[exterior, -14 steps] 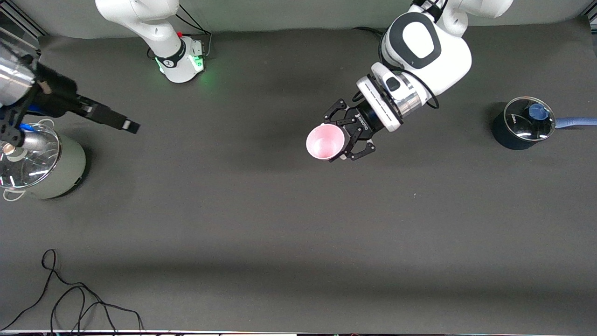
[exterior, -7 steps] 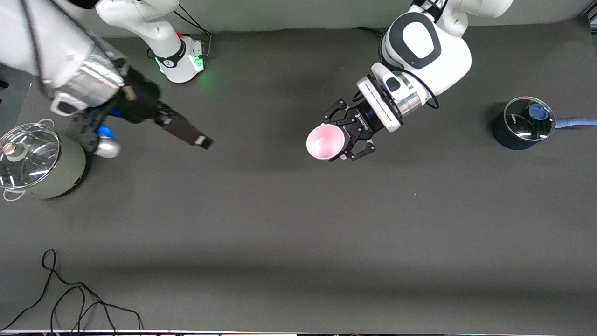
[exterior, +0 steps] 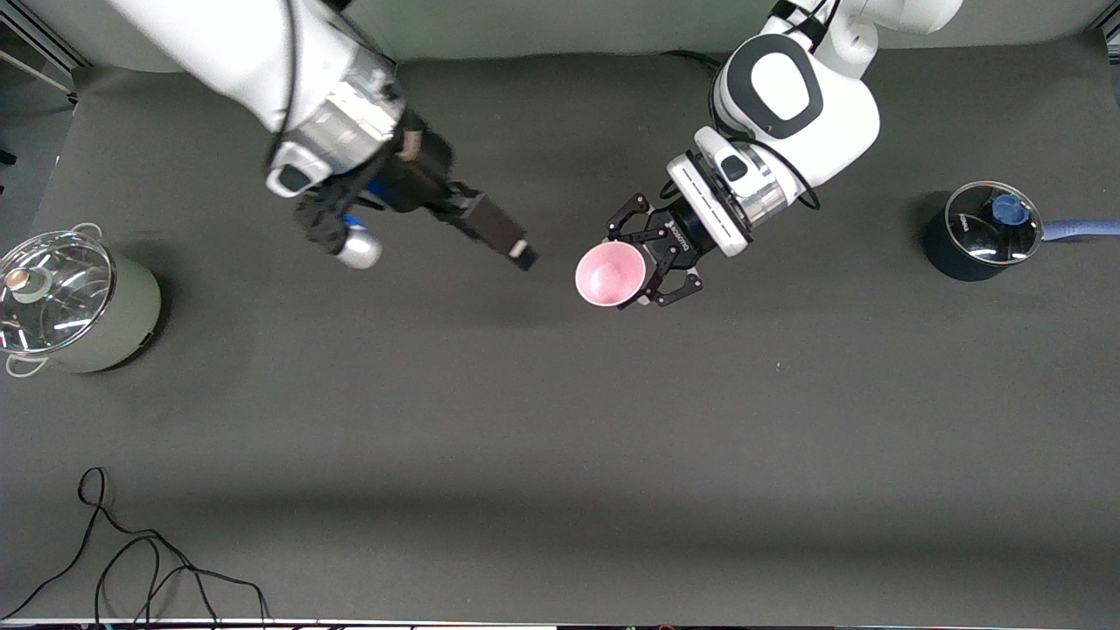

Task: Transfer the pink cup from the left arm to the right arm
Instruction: 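Hold the cup with the left gripper while the right gripper grasps its rim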

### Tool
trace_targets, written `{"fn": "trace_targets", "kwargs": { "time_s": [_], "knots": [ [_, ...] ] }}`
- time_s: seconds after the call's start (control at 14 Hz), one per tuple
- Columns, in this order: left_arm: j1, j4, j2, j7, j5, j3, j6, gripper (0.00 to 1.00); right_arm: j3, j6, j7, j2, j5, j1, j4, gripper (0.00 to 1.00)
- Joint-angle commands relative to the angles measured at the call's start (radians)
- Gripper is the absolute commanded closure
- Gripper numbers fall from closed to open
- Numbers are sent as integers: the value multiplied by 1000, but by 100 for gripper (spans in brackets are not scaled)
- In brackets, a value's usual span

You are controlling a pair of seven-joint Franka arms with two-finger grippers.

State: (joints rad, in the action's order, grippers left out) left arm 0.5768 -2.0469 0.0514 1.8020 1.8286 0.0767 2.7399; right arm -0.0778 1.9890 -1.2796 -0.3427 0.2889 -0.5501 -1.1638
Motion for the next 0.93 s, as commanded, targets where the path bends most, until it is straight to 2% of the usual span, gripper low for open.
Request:
{"fn": "trace_targets", "kwargs": {
  "time_s": [0.0,0.21,0.5,0.85],
  "knots": [
    [8,-4,-8,-4,12,-5,7,48,9,16,-47,-105,-63,-59,110,0],
    [8,-4,-8,-4,12,-5,9,48,7,16,-99,-143,-99,-85,121,0],
    [8,-7,-8,-4,12,-5,11,48,9,2,-194,-173,-97,-100,116,0],
    [8,-6,-8,-4,12,-5,11,48,7,-156,-236,-185,-86,-102,116,0]
  ]
}}
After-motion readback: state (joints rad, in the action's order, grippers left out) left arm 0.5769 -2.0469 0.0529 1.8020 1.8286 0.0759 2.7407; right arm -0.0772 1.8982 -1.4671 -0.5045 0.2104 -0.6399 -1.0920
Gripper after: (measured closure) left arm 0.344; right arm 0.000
